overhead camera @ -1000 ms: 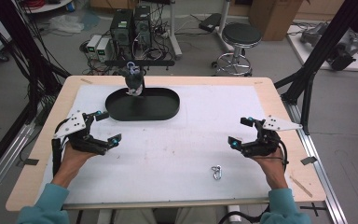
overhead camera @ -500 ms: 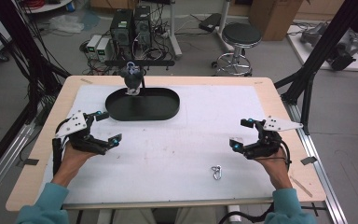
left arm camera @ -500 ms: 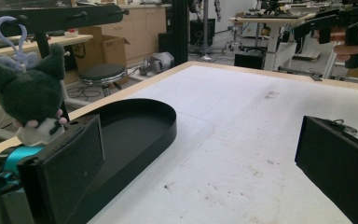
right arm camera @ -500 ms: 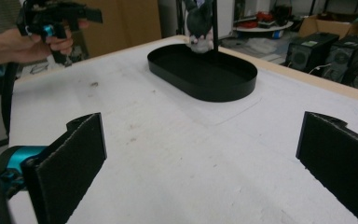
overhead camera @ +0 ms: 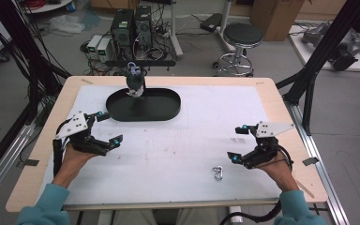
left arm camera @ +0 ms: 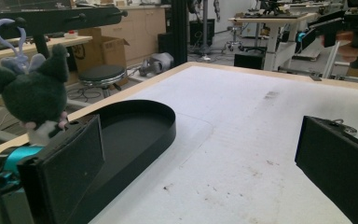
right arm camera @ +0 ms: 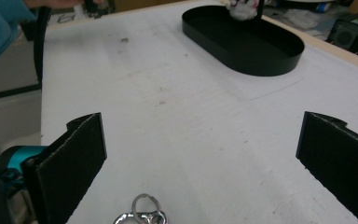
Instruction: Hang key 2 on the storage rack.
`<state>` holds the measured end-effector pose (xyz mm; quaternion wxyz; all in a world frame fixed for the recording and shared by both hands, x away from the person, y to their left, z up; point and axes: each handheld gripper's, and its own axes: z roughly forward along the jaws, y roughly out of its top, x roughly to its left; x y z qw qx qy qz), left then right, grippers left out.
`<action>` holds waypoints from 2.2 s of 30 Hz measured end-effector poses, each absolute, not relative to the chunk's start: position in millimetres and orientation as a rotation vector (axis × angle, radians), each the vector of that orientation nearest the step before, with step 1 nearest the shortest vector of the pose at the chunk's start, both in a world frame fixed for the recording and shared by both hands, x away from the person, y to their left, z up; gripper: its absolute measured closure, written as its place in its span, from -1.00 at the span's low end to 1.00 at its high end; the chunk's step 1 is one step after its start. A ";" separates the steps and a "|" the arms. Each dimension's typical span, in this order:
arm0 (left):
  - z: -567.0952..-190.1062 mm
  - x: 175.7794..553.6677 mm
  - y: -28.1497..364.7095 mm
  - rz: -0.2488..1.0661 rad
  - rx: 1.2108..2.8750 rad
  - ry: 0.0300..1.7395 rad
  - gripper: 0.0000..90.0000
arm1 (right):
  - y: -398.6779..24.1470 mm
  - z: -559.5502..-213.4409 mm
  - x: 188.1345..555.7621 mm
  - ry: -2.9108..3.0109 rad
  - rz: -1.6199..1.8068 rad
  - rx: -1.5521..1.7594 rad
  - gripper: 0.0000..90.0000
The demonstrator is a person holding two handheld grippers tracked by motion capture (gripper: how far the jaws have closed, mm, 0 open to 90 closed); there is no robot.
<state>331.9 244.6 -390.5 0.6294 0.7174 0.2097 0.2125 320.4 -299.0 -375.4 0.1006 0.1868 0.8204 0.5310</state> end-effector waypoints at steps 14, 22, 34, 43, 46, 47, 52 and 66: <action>-390.0 330.4 242.7 0.486 1.646 0.465 -0.96 | -278.4 -383.7 313.1 2.599 1.396 0.378 -0.98; -389.8 330.4 242.6 0.488 1.646 0.468 -0.96 | -267.8 -391.8 312.3 2.718 1.296 0.263 -0.92; -388.9 330.9 239.1 0.491 1.647 0.464 -0.96 | -252.7 -405.8 310.4 2.861 1.076 0.112 -0.68; -388.0 330.8 238.0 0.488 1.641 0.464 -0.96 | -250.4 -410.9 311.6 2.909 1.046 0.085 -0.51; -387.2 330.8 237.4 0.488 1.639 0.463 -0.96 | -250.3 -411.6 312.7 2.927 1.034 0.077 -0.42; -387.2 330.9 237.4 0.489 1.643 0.462 -0.96 | -250.3 -412.1 313.1 2.932 1.026 0.082 -0.38; -387.7 331.4 236.5 0.487 1.642 0.461 -0.96 | -248.8 -414.6 314.7 2.960 0.972 0.055 -0.15; -388.1 332.3 236.7 0.484 1.645 0.465 -0.96 | -247.0 -417.8 315.4 2.959 0.877 0.010 0.23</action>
